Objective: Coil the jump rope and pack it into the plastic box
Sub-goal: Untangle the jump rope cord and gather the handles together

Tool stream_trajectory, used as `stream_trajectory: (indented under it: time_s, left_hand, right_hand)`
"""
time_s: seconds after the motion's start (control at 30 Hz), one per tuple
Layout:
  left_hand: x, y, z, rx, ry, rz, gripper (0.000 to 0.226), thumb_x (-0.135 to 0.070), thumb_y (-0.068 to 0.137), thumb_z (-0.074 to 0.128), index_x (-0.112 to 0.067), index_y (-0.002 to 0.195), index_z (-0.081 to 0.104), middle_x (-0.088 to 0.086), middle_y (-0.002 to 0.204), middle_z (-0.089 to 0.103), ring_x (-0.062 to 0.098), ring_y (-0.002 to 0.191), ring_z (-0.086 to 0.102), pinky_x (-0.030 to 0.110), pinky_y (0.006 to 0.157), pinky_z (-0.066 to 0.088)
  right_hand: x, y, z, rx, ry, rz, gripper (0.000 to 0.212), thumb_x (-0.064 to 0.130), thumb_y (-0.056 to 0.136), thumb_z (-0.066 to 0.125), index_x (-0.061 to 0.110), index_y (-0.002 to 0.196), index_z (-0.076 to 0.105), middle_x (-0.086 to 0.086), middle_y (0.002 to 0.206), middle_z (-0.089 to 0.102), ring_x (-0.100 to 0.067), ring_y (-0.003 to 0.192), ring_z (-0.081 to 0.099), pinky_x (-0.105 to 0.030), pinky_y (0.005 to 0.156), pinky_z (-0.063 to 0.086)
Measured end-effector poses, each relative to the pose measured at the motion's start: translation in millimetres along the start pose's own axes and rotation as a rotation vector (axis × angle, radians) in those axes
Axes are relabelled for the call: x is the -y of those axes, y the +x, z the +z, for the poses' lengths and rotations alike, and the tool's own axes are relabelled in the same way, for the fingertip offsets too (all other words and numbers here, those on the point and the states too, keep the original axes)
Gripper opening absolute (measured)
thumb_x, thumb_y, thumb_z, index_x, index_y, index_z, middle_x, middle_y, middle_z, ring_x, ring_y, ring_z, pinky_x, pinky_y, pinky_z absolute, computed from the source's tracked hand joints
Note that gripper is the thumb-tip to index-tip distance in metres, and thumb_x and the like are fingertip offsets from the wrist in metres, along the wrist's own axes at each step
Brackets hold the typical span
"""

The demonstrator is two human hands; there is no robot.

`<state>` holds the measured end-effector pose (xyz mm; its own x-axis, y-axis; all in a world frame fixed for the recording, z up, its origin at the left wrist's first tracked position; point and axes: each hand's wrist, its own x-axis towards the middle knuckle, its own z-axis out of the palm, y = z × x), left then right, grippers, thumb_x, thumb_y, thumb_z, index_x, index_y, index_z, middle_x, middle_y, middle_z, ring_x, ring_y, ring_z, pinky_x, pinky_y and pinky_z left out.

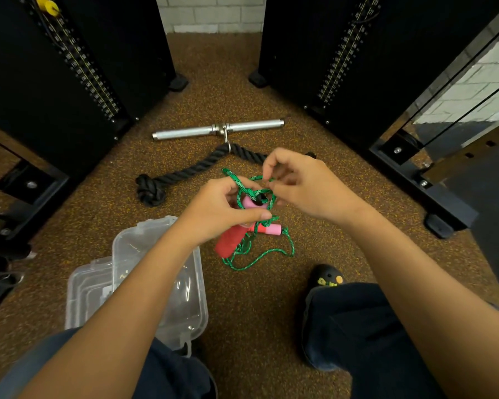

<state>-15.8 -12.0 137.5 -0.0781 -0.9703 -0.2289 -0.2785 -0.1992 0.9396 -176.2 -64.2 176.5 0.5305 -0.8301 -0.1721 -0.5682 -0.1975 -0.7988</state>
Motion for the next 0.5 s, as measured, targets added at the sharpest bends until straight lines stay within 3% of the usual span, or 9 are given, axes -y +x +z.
stream_trajectory:
  time_s: [0.1,0.17,0.27,0.33,0.4,0.5]
  left_hand:
    - [3,1,-1,-0.033,0.018,-0.011,0.057,-0.043,0.047,0.084,-0.024,0.098,0.066,0.004,0.094,0.073,0.018,0.086,0.066,0.051,0.089,0.051]
    - [5,1,0,-0.065,0.082,0.019,0.055,-0.053,0.044,0.08,-0.028,0.091,0.068,0.003,0.089,0.074,0.024,0.085,0.068,0.051,0.084,0.052]
    - [3,1,3,-0.145,0.222,0.05,0.041,-0.056,0.047,0.073,-0.034,0.08,0.066,-0.005,0.072,0.069,0.014,0.067,0.061,0.033,0.065,0.05]
    - [0,-1,6,-0.195,0.312,0.075,0.037,-0.047,0.054,0.071,-0.024,0.083,0.068,-0.01,0.062,0.06,0.004,0.059,0.052,0.019,0.054,0.038]
    - [0,-1,10,-0.241,0.365,0.08,0.029,-0.035,0.06,0.072,-0.013,0.079,0.067,-0.006,0.057,0.056,0.002,0.054,0.049,0.015,0.049,0.033]
    - [2,0,13,-0.262,0.345,0.083,0.017,-0.025,0.065,0.073,-0.018,0.07,0.059,-0.006,0.052,0.049,0.0,0.047,0.044,0.012,0.047,0.031]
  right_hand:
    - [0,0,0,0.016,-0.119,-0.061,0.013,0.012,0.087,0.058,0.022,0.089,0.065,-0.003,0.099,0.064,-0.015,0.089,0.061,-0.021,0.08,0.047]
    - [0,0,1,0.009,-0.161,-0.082,0.01,0.021,0.084,0.063,0.02,0.092,0.068,0.0,0.106,0.061,-0.008,0.1,0.056,-0.012,0.084,0.039]
    - [3,-2,9,-0.079,-0.244,-0.122,0.016,0.029,0.078,0.07,0.017,0.09,0.07,0.002,0.109,0.055,-0.006,0.101,0.051,-0.003,0.085,0.03]
    - [3,-3,15,-0.138,-0.327,-0.149,0.019,0.029,0.079,0.068,0.013,0.089,0.07,0.001,0.108,0.055,-0.01,0.101,0.052,-0.009,0.086,0.035]
    - [3,-4,20,-0.169,-0.386,-0.154,0.02,0.027,0.08,0.066,0.01,0.089,0.07,-0.001,0.106,0.057,-0.015,0.099,0.055,-0.029,0.089,0.044]
    - [2,-4,24,-0.24,-0.378,-0.144,0.016,0.019,0.078,0.063,0.004,0.083,0.067,-0.006,0.1,0.056,-0.02,0.09,0.057,-0.038,0.082,0.048]
